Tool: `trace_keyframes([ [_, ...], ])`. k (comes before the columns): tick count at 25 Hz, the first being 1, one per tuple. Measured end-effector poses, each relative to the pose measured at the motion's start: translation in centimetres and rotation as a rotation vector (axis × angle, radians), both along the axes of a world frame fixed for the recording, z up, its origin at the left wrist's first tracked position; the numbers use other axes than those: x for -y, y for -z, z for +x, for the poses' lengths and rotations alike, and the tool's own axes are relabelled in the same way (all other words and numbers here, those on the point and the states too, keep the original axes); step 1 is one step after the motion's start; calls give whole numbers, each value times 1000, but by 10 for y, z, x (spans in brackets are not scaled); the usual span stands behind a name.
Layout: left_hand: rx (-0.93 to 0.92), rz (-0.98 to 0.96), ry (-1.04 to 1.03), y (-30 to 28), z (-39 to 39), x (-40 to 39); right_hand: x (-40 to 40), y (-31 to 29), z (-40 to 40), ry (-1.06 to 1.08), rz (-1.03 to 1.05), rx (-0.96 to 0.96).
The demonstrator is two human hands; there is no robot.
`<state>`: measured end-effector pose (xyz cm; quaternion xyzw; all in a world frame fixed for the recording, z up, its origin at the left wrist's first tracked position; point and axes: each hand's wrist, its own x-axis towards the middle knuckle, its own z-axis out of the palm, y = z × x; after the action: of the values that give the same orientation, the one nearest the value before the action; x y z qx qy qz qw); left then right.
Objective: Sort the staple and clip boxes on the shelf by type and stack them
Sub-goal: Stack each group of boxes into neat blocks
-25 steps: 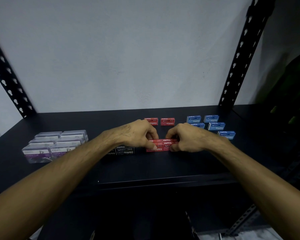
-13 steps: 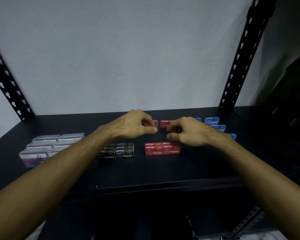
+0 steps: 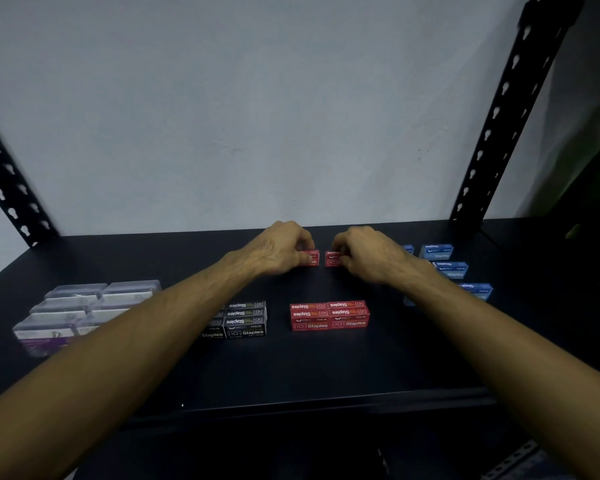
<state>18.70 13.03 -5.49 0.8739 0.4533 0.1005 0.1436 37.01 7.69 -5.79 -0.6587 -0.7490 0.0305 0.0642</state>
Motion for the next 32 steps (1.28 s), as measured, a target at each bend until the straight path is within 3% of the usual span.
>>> trace_keyframes([
  [32, 86, -203, 94, 1, -9, 29, 28, -7, -1, -64, -183, -268],
])
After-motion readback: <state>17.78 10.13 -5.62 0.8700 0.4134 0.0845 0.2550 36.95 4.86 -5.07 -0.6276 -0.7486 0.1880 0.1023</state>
